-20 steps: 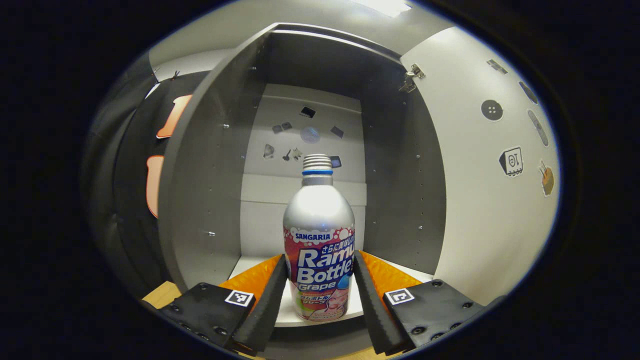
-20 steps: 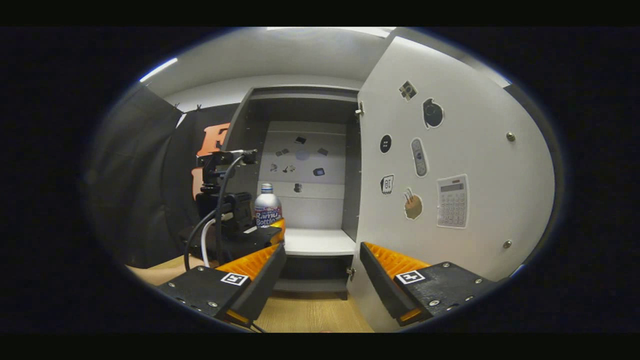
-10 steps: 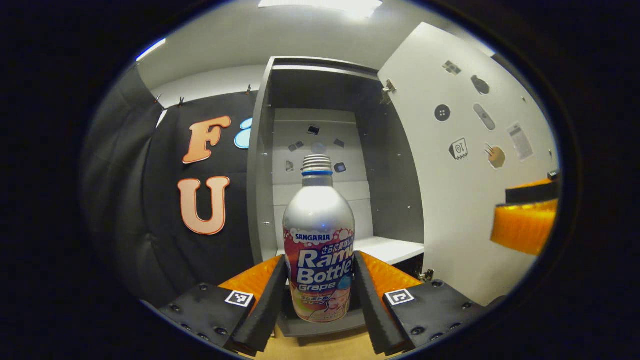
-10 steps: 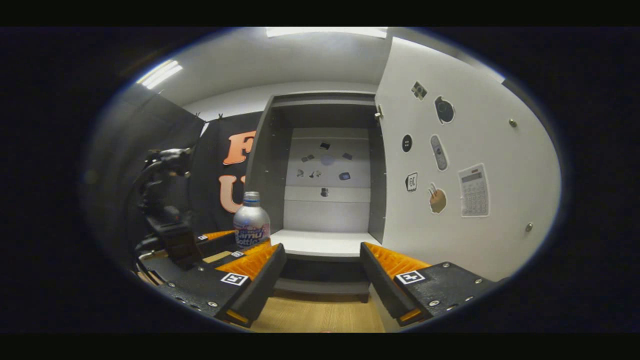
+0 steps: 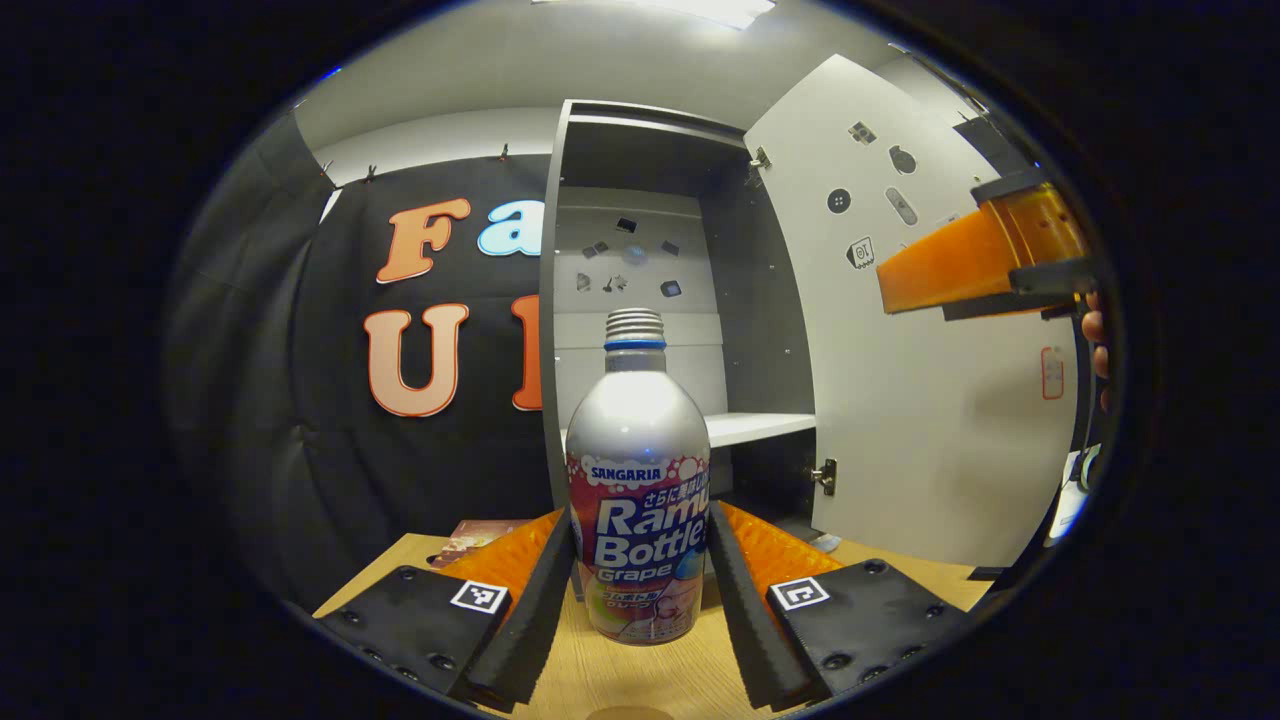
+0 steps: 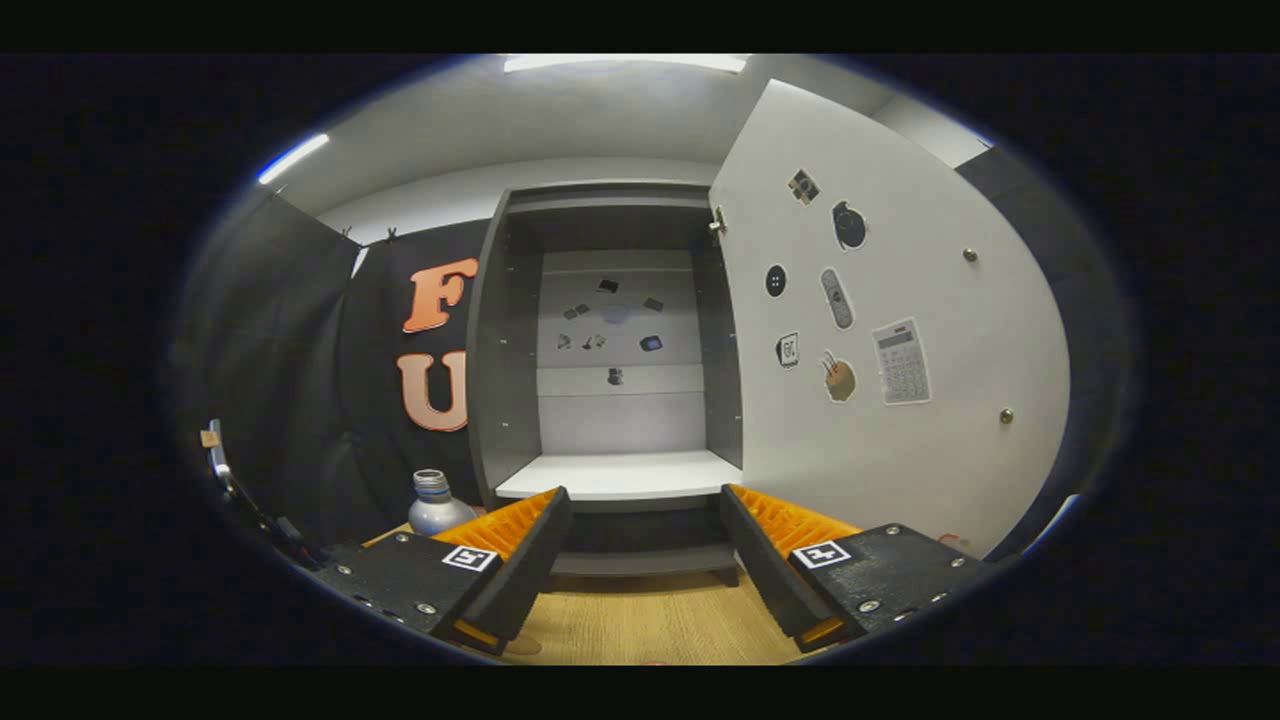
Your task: Open the cabinet door with the right hand, grasp the bottle in the cabinet with the left hand and place it on the coaster, then close the cabinet door with the right hand.
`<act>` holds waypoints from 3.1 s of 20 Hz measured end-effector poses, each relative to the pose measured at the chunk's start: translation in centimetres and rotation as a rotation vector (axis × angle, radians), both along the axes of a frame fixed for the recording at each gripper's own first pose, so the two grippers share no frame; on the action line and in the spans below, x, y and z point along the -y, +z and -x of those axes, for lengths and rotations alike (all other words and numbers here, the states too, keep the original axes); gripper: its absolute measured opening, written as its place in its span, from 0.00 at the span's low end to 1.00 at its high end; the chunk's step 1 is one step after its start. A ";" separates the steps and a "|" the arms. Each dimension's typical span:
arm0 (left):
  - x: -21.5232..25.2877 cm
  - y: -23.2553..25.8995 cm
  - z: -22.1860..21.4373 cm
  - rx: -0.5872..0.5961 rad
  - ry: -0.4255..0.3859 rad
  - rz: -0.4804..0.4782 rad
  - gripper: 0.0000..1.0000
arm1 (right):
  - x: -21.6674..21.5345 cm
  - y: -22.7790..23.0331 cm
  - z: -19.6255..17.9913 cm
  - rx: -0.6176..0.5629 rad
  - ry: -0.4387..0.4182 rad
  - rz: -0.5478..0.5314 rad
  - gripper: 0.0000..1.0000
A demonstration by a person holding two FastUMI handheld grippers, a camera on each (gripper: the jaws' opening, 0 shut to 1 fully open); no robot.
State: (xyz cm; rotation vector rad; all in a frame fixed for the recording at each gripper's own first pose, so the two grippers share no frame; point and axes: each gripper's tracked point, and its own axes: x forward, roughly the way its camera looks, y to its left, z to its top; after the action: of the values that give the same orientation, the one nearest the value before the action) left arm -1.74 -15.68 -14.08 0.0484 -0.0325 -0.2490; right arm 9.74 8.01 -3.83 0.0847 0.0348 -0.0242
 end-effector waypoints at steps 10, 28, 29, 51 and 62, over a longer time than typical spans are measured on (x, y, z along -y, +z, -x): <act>-3.4 -14.7 2.8 -0.197 0.007 0.041 0.81 | -4.6 -3.3 4.5 -0.164 -0.065 0.090 0.92; -3.7 -21.1 4.5 -0.350 0.054 0.027 0.84 | -7.6 -4.9 4.1 -0.213 0.058 0.143 0.93; -3.7 -21.1 4.7 -0.360 0.053 0.033 0.84 | -7.7 -5.0 4.2 -0.215 0.060 0.137 0.93; -4.3 -9.7 0.0 -0.226 0.052 0.010 0.96 | -4.0 -2.3 5.3 -0.139 0.038 0.047 0.93; -1.2 3.8 -1.0 -0.097 0.024 0.059 0.96 | 4.6 5.1 8.2 0.069 -0.045 0.094 0.93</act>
State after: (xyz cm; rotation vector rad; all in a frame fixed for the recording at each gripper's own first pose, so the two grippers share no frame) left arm -0.72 -14.47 -10.30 -0.0218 0.0578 -0.2259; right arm 1.58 3.41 1.32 -0.0081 -0.0369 -0.0676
